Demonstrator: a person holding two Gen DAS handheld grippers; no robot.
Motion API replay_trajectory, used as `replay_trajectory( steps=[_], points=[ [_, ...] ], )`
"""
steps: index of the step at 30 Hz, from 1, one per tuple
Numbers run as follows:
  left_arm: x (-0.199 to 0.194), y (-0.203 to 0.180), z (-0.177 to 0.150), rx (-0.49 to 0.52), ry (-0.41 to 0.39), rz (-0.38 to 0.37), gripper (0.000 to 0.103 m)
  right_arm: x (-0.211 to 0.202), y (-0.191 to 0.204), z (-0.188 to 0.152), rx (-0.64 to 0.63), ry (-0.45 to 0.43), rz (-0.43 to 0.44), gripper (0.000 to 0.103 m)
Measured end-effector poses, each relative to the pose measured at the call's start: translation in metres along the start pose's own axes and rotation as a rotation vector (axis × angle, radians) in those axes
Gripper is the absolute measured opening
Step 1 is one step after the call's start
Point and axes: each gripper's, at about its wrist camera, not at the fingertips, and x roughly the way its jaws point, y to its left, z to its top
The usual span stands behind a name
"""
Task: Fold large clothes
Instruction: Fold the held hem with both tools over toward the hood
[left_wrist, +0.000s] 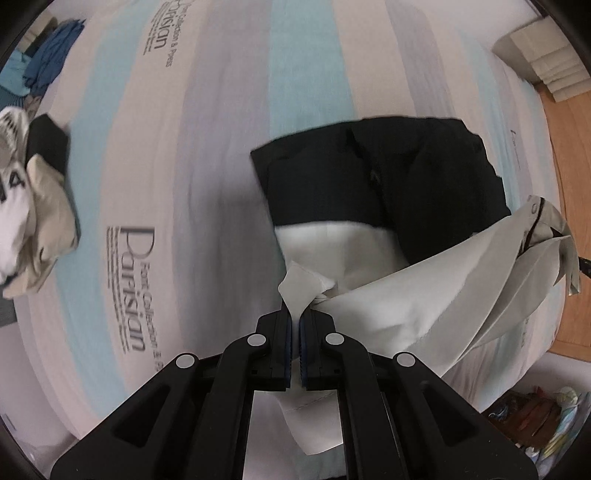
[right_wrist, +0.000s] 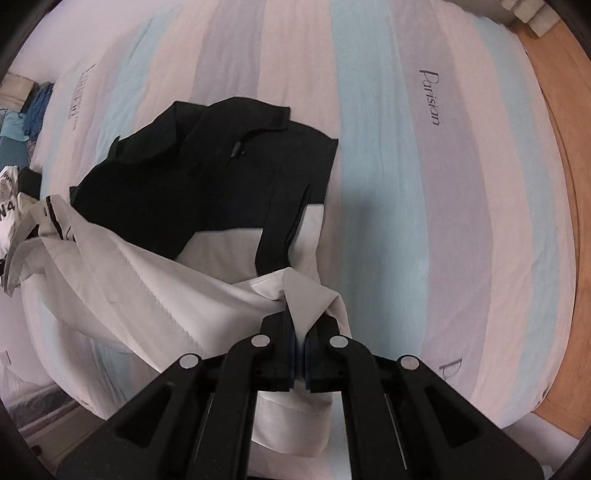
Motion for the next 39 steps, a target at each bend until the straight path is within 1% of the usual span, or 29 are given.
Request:
replay_trajectory(
  steps=[11,15,19,23,28,31,35,39],
  points=[
    [0.029,0.003,0.074,-0.007,-0.003,0.012,0.002,0.037,-0.003,0.078,0.031,0.010,0.002,0.002],
    [0.036,0.003,0.093,-0.004,-0.011,0.020,0.002,0.055,-0.005,0.105,0.036,0.019,-0.003,0.002],
    [0.053,0.004,0.113,-0.010,-0.005,0.041,0.002,0.071,-0.002,0.125,0.028,0.022,-0.017,0.002],
    [0.072,0.008,0.125,-0.032,0.002,0.052,0.002,0.087,-0.003,0.140,0.044,0.032,-0.008,0.002],
    [0.105,0.018,0.137,-0.073,0.036,0.070,0.003,0.113,0.000,0.153,0.053,0.053,-0.006,0.002],
    [0.123,0.017,0.141,-0.088,0.049,0.097,0.003,0.127,-0.002,0.159,0.073,0.064,-0.002,0.002],
    [0.137,0.010,0.147,-0.078,0.043,0.130,0.003,0.141,-0.005,0.162,0.096,0.067,-0.004,0.002],
    [0.143,0.010,0.150,-0.093,0.030,0.131,0.003,0.151,-0.007,0.165,0.105,0.066,0.003,0.002]
  ],
)
